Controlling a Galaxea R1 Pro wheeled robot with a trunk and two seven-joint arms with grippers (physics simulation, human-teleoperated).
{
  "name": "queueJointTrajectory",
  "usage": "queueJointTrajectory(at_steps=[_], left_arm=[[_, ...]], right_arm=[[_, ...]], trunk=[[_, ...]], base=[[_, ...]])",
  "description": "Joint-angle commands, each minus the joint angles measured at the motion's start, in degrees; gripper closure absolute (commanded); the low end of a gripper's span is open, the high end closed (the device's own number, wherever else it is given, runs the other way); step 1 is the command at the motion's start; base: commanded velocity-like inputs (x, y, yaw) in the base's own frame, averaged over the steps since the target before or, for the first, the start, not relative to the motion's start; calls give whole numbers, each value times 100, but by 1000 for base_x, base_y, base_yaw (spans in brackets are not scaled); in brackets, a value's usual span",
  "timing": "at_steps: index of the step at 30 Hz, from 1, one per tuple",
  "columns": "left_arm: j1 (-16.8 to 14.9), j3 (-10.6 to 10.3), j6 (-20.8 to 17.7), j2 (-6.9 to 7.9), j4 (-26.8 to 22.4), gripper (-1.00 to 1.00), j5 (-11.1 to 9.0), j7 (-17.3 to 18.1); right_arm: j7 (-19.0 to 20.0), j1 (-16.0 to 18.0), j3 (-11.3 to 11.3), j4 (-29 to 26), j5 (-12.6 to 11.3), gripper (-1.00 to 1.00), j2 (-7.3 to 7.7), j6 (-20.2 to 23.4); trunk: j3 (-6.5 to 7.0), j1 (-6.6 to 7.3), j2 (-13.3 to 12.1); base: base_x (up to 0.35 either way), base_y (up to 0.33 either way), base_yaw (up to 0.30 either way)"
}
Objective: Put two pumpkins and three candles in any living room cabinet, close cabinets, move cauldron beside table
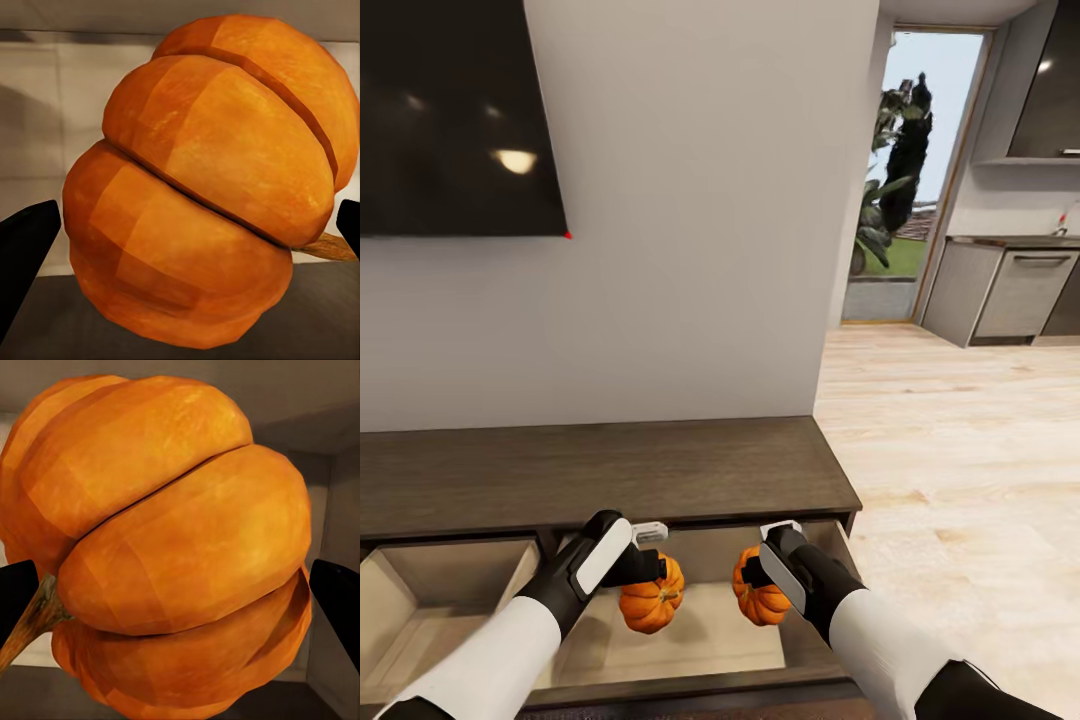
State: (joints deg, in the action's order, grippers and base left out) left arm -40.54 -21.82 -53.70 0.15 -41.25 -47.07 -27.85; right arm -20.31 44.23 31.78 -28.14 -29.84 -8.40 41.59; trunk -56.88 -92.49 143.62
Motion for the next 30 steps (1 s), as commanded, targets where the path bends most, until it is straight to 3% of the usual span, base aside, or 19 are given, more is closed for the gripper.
queueJointTrajectory(at_steps=[1,14,19,30], left_arm=[[-5,-15,7,2,-6,100,-56,-54],[-2,-15,34,2,-40,100,-56,-45],[2,-15,33,2,-112,100,-56,-45],[3,-23,35,2,-146,100,-56,-45]], right_arm=[[-53,6,39,-8,-56,100,4,10],[-52,6,39,21,-48,100,5,-28],[-52,6,39,41,-33,100,5,-213],[-52,6,39,45,4,100,5,-274]], trunk=[[-28,-1,5],[-316,-34,22],[-316,-34,22],[-560,-63,37]], base=[[0,0,0],[0,0,0],[0,0,0],[0,0,0]])
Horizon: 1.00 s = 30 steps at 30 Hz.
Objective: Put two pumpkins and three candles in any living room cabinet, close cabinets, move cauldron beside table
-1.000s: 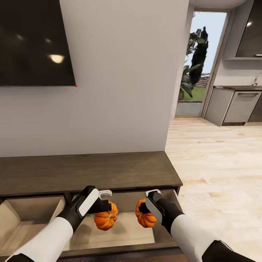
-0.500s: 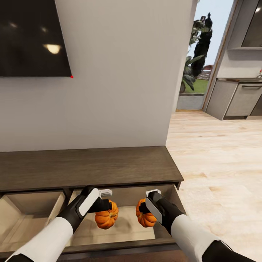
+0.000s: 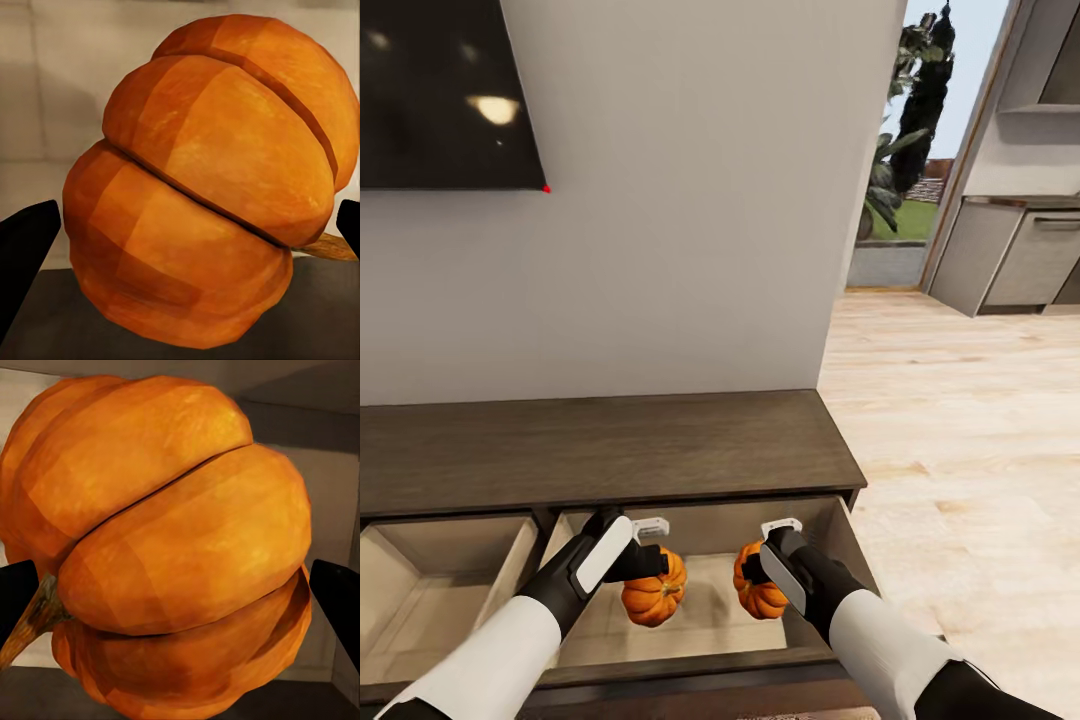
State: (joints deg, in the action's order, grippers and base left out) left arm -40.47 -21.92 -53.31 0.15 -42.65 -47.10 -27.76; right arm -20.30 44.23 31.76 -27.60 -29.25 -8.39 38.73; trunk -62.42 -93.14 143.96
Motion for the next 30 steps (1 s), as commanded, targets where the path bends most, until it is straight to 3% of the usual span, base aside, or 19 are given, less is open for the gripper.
queueJointTrajectory(at_steps=[1,18,30], left_arm=[[-4,-14,-4,2,-6,100,-54,-54],[-4,-14,263,2,2,100,-54,-55],[-4,-14,338,2,7,100,-54,-61]], right_arm=[[-53,6,41,-8,-55,100,4,13],[-53,6,41,-8,-37,100,4,-22],[-53,6,41,-8,-36,100,4,-23]], trunk=[[-28,-1,4],[-404,-45,27],[-404,-45,27]], base=[[0,0,0],[0,0,0],[0,0,0]])
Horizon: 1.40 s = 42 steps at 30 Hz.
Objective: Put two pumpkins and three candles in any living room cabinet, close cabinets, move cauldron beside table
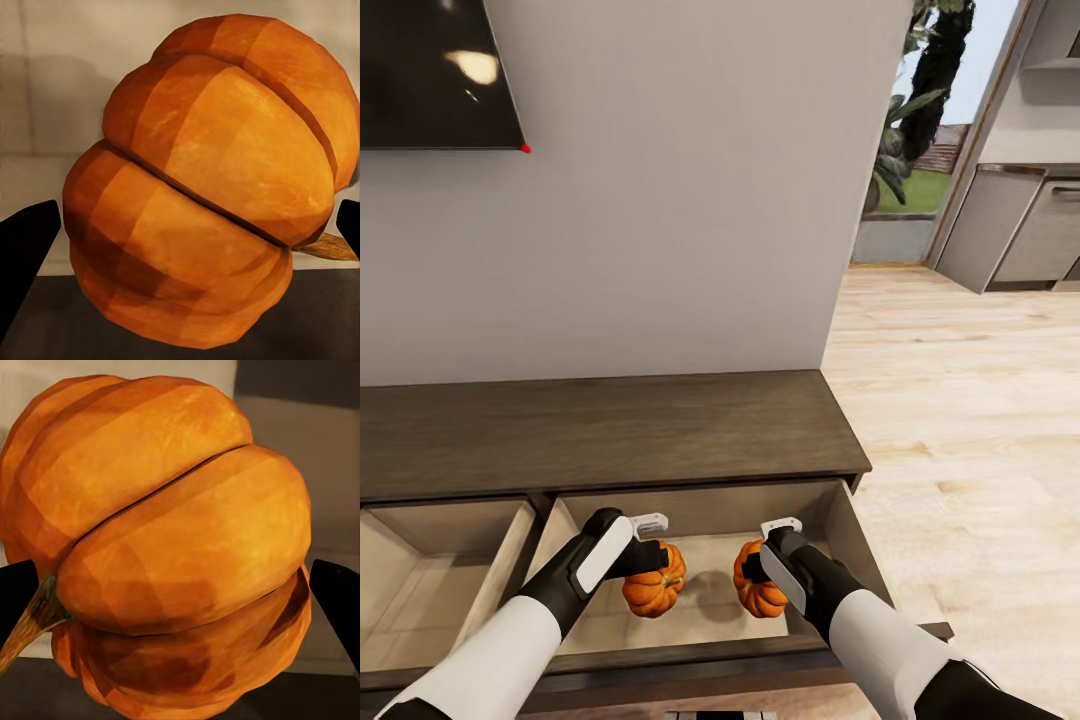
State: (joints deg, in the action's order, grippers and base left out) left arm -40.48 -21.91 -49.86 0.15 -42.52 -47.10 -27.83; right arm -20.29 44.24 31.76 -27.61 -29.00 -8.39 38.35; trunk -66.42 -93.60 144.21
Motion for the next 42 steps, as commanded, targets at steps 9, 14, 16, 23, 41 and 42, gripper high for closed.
queueJointTrajectory(at_steps=[9,14,16,23,41,42], left_arm=[[-4,-15,-6,3,-7,100,-54,-48],[-4,-16,-6,3,-10,-100,-54,-48],[-4,-15,-6,3,-9,-100,-54,-48],[-4,-15,-6,3,-11,-100,-54,-47],[-9,-5,-22,-6,-3,-100,-58,-71],[-10,-4,-29,-6,-3,-100,-59,-70]], right_arm=[[-54,5,41,-12,-62,-100,4,15],[-54,5,41,-10,-62,-100,4,15],[-54,5,41,-8,-62,-100,4,15],[-54,5,41,-14,-62,-100,4,15],[-54,5,41,-13,-62,-100,4,15],[-54,5,41,-12,-62,-100,4,15]], trunk=[[-5,1,2],[-5,1,2],[-5,1,2],[-5,1,2],[327,40,-18],[349,42,-19]], base=[[0,0,0],[0,0,0],[0,0,0],[0,0,0],[0,0,0],[0,0,0]])
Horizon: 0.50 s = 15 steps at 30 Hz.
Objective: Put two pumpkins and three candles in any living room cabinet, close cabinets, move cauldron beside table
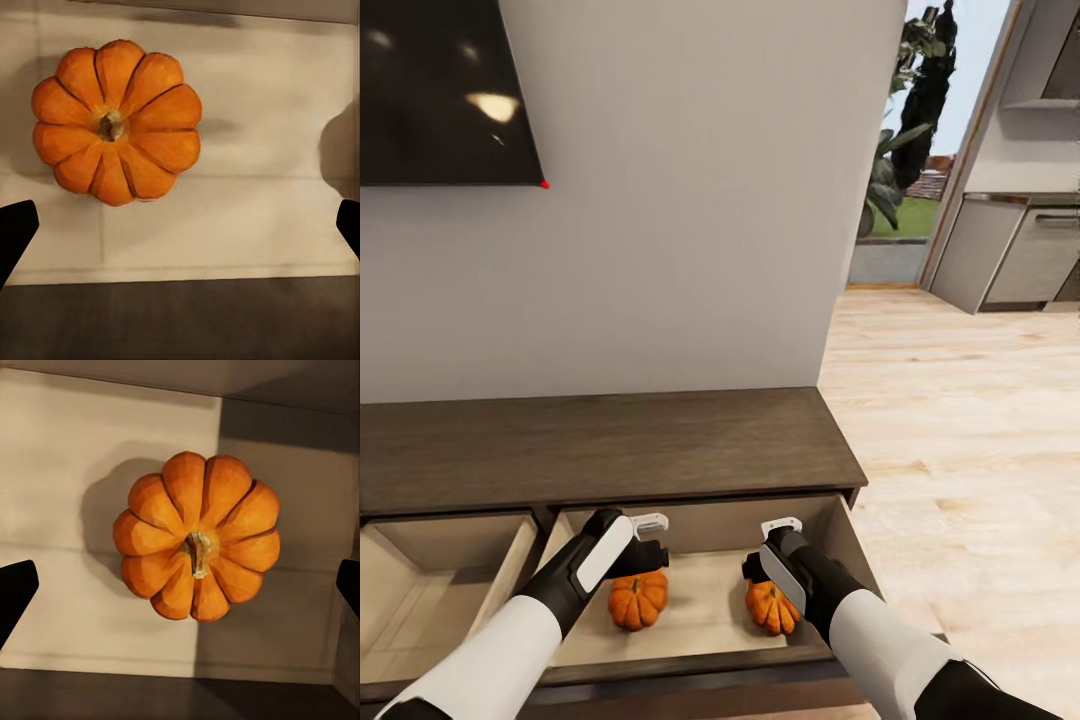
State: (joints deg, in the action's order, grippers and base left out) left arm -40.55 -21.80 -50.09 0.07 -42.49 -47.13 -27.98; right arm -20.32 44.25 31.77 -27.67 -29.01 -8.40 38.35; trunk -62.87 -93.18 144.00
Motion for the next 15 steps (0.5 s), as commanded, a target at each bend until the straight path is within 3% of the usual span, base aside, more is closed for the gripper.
queueJointTrajectory(at_steps=[1,15], left_arm=[[-4,-12,-24,3,-7,-100,-57,-51],[-13,8,-429,2,-25,-100,-66,-28]], right_arm=[[-51,5,40,-7,-61,-100,5,15],[-51,5,40,-3,-65,-100,10,15]], trunk=[[17,3,0],[328,39,-18]], base=[[0,0,0],[0,0,0]])
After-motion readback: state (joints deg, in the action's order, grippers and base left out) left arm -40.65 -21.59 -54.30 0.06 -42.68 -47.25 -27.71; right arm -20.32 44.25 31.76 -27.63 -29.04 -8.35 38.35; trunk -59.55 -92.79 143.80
